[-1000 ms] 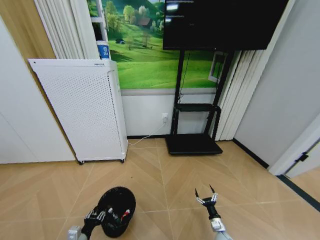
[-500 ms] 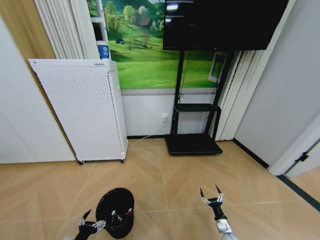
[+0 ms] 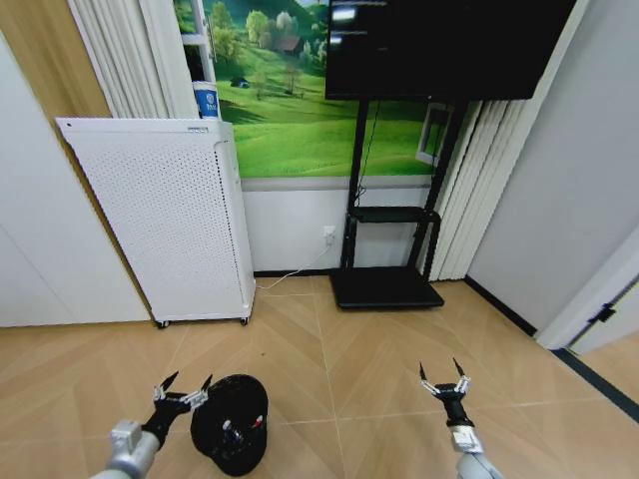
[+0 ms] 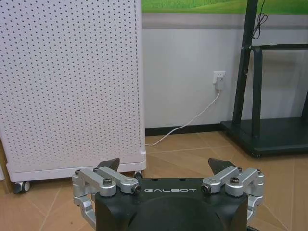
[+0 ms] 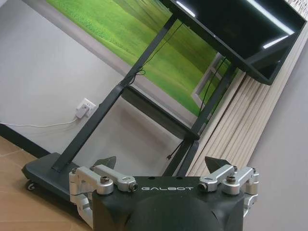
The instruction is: Pick up the trash bin and place the garbage on the floor into it.
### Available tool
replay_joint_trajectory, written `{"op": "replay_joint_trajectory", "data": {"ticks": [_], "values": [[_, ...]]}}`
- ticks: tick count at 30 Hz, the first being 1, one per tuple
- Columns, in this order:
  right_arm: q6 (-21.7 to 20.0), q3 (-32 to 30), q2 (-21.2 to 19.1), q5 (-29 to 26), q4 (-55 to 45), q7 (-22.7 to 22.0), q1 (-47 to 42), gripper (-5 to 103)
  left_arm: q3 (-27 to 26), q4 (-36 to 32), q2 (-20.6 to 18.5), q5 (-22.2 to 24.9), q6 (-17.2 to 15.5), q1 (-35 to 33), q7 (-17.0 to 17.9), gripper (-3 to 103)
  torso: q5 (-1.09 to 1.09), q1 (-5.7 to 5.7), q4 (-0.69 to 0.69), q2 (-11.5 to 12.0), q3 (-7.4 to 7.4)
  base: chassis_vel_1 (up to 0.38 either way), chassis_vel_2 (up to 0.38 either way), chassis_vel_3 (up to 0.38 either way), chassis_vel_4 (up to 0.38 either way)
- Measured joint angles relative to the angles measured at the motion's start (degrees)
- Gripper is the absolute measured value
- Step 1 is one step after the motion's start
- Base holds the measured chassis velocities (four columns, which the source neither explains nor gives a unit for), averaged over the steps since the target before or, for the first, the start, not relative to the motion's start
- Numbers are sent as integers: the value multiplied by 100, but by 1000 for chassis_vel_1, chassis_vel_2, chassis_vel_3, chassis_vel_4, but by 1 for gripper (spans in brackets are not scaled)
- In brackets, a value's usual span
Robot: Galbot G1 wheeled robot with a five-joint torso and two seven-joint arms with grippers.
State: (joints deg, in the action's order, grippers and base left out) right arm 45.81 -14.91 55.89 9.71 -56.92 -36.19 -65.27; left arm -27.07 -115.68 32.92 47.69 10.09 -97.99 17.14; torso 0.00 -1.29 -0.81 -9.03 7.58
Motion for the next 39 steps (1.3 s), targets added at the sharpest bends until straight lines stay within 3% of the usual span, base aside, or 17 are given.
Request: {"op": "replay_joint_trajectory", "data": {"ticks": [4,8,39], "values": [[0,0,-27,-24,-57,2,-57,100,-71,80,-6,121,71,-47,-341,100,-1,-8,-1,-37,29,0,0,0,0],[0,0,-9,-27,-111,7,-101,100,-197,92,16,118,71,-297,-465,100,1,-24,0,-110,84,0,0,0,0],[-3,14,-156,-329,-244,100,-66,100,-140,143,31,161,80,-266,-366,100,0,-238,0,-856,616,0,0,0,0]]}}
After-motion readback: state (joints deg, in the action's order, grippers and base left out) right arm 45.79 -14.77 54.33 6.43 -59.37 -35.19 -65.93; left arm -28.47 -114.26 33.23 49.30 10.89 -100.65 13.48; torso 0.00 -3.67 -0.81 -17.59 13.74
